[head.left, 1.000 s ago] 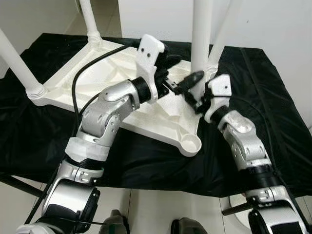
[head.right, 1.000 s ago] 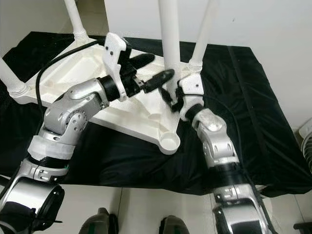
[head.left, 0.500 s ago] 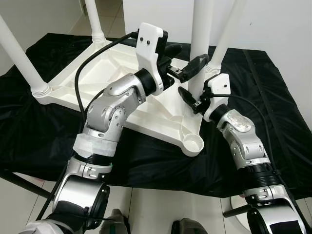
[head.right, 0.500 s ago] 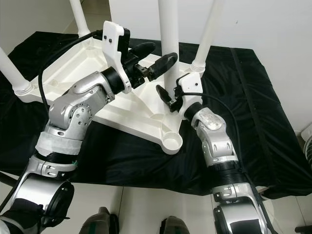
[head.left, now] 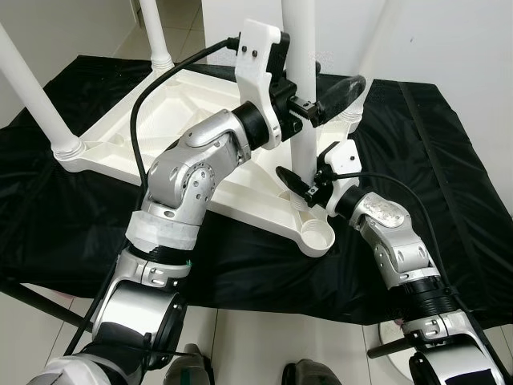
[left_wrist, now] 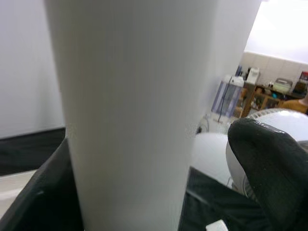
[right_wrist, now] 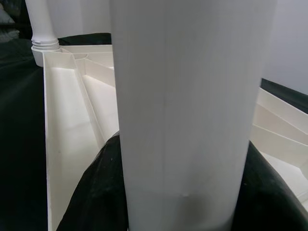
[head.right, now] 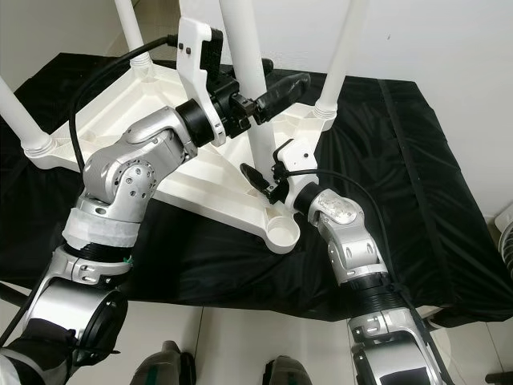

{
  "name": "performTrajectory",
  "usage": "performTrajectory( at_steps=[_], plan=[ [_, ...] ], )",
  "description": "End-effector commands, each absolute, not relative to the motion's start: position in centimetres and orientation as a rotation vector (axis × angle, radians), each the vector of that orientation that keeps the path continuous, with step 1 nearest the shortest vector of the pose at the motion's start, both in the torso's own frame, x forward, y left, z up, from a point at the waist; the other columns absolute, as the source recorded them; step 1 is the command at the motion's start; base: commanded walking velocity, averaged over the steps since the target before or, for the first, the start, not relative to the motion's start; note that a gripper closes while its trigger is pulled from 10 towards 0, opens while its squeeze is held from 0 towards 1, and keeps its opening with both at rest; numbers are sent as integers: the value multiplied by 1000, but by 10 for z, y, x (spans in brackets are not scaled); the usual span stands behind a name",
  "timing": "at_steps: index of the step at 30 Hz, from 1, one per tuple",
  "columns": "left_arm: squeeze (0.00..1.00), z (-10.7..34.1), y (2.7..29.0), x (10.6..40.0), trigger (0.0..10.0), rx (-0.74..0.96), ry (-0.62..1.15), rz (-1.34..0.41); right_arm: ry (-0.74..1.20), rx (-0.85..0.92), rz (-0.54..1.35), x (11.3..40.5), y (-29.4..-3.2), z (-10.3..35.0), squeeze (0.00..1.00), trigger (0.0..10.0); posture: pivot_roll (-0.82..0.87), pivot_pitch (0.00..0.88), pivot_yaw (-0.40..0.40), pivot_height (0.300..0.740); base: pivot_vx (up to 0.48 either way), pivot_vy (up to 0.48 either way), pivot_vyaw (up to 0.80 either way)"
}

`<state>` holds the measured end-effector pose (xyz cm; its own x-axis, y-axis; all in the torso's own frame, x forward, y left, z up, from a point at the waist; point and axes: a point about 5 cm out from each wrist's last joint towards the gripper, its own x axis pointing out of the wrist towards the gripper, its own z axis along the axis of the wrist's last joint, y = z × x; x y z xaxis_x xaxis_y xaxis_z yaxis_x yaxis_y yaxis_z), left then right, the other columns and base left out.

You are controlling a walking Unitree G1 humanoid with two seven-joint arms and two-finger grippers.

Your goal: Building children table

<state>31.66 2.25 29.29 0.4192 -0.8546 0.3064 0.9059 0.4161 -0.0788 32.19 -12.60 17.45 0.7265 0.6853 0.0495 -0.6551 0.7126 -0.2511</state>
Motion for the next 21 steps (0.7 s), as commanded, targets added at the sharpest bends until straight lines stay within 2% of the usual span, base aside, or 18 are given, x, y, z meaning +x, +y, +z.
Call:
performTrajectory(
  at_steps=[1, 2, 3, 7, 15, 20, 21],
  plan=[
    [0, 293, 21, 317, 10000, -241, -213, -1136, -156, -231, 746, 320, -129, 177, 0, 10000, -59, 0, 30, 740, 0, 0, 0],
    [0, 293, 23, 320, 4392, -253, -196, -1118, -154, -231, 743, 320, -130, 177, 0, 10000, -58, 0, 33, 740, 0, 0, 0],
    [0, 292, 25, 322, 0, -248, -184, -1105, -154, -232, 739, 320, -131, 176, 0, 10000, -58, 0, 38, 740, 0, 0, 0],
    [0, 287, 29, 329, 0, -223, -153, -1049, -143, -222, 742, 319, -133, 176, 0, 10000, -56, 0, 41, 740, 0, 0, 0],
    [0, 293, 31, 330, 0, -226, -171, -1044, -136, -218, 744, 319, -134, 176, 0, 10000, -53, 4, 40, 740, 0, 0, 0],
    [0, 304, 35, 337, 0, -223, -196, -965, -132, -210, 725, 321, -136, 177, 0, 10000, -51, 4, 32, 740, 0, 0, 0],
    [0, 307, 37, 344, 10000, -211, -181, -876, -146, -210, 690, 324, -137, 179, 549, 10000, -51, 4, 32, 740, 0, 0, 0]
  ],
)
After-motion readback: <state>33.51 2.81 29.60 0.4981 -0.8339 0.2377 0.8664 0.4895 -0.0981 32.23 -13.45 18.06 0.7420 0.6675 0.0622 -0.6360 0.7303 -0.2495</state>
